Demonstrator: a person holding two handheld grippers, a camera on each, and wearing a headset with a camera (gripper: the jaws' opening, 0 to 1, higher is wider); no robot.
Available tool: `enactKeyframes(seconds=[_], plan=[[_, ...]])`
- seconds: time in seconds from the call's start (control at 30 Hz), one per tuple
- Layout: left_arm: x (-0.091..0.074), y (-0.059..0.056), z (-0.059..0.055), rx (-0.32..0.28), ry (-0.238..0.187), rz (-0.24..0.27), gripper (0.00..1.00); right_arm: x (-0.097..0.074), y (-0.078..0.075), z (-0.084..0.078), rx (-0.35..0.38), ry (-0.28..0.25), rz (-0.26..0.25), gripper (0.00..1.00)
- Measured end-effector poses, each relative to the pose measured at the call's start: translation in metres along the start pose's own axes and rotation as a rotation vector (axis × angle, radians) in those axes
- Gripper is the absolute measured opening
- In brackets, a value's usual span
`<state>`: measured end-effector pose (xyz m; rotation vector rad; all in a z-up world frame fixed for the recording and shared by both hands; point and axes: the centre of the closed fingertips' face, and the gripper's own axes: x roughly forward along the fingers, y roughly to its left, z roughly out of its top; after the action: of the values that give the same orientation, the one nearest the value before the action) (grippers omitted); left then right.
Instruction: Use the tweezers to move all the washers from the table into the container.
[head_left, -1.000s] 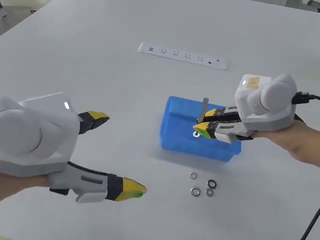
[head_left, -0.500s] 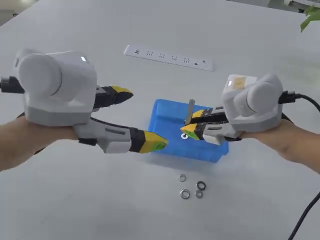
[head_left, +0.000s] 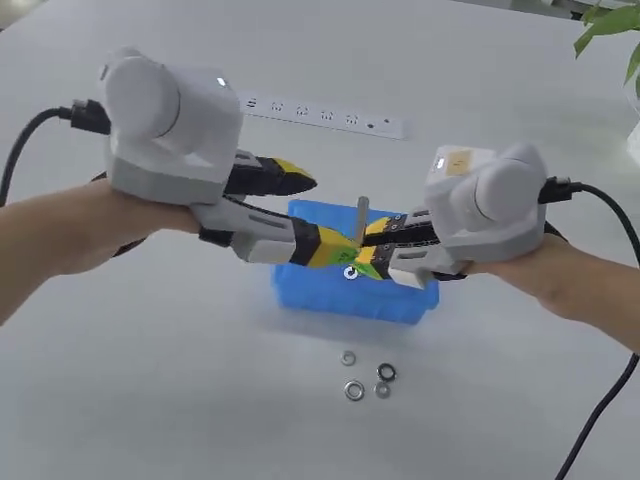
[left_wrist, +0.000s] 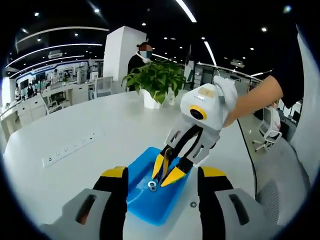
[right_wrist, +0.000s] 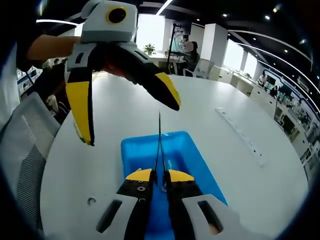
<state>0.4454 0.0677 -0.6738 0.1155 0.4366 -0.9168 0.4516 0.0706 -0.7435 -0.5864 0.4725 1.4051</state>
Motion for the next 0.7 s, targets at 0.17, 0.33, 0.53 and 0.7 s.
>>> enactKeyframes(seconds=[0.17,0.33,0.53,0.7], plan=[[0.010,-0.002,0.007,0.080,0.013,-0.044,0.34,0.000,0.002,0.001,-0.001,-0.002,0.005,0.11],[0.014,-0.004,0.013,0.106,0.023,-0.080,0.30,-0.001,0.004,0.002,-0.002,-0.003,0.007,0.11],[0.017,-0.007,0.006,0.137,0.051,-0.117,0.18,0.000,0.007,0.004,-0.004,-0.009,0.015,0.11],[0.019,-0.010,0.007,0.126,0.038,-0.137,0.09,0.000,0.009,0.006,-0.012,-0.020,0.026,0.10]])
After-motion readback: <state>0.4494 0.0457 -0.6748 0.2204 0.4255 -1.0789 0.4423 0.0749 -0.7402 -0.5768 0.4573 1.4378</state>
